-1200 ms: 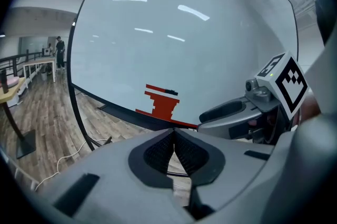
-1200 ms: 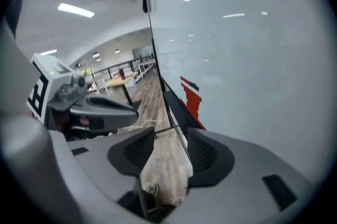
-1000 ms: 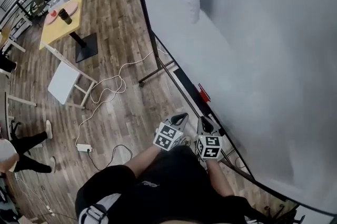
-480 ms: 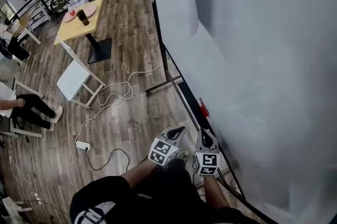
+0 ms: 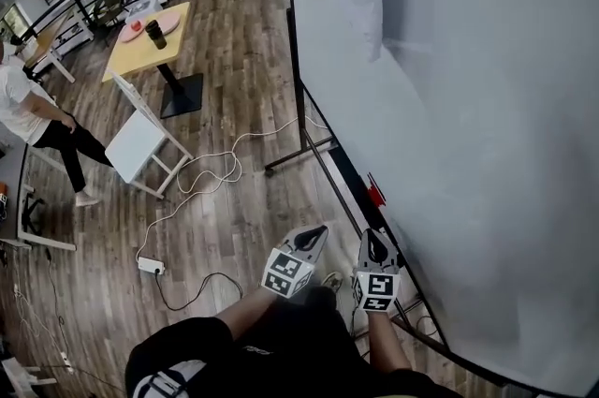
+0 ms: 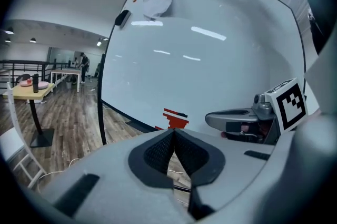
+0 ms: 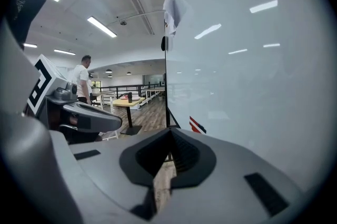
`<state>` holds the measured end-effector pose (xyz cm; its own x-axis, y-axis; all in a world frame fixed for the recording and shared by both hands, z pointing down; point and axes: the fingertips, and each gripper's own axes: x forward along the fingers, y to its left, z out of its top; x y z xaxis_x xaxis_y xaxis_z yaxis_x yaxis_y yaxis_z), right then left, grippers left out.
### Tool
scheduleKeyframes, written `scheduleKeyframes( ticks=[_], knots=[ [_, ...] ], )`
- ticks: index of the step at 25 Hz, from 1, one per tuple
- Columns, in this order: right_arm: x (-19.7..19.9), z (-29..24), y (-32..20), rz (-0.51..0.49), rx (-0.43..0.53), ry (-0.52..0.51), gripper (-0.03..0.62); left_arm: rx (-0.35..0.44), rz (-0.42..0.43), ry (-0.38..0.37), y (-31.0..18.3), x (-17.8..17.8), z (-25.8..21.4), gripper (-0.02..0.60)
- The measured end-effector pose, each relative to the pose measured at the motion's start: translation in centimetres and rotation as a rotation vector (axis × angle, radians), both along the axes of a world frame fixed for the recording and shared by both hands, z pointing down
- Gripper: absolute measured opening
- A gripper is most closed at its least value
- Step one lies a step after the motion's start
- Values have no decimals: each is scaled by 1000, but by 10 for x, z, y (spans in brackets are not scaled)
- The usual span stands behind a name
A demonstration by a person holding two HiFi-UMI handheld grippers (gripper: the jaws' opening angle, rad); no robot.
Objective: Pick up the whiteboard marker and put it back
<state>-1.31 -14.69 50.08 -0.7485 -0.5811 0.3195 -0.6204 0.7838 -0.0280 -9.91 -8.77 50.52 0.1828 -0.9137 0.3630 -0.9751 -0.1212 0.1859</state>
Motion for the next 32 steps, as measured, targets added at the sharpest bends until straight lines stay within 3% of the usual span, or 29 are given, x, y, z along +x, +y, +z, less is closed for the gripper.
scheduleKeyframes(
  ticks=[5, 10, 15, 20, 27, 32],
  knots=[
    [-26, -10, 43, 69, 3, -13, 3, 42, 69, 12, 30, -21, -11, 8],
    [-24, -22, 109, 172, 28, -4, 3, 70, 187, 49, 67, -17, -7, 8],
    [9, -42, 167, 356, 70, 42, 3, 55, 331, 71, 95, -4, -1, 8],
    [66, -66, 181, 506, 100, 33, 3, 150, 436, 85, 102, 41, -43, 8],
    [104, -108, 194, 522, 185, -17, 3, 208, 470, 99, 119, 95, -84, 8],
    [129, -117, 213, 482, 194, -57, 3, 220, 458, 110, 135, 132, -93, 8]
  ],
)
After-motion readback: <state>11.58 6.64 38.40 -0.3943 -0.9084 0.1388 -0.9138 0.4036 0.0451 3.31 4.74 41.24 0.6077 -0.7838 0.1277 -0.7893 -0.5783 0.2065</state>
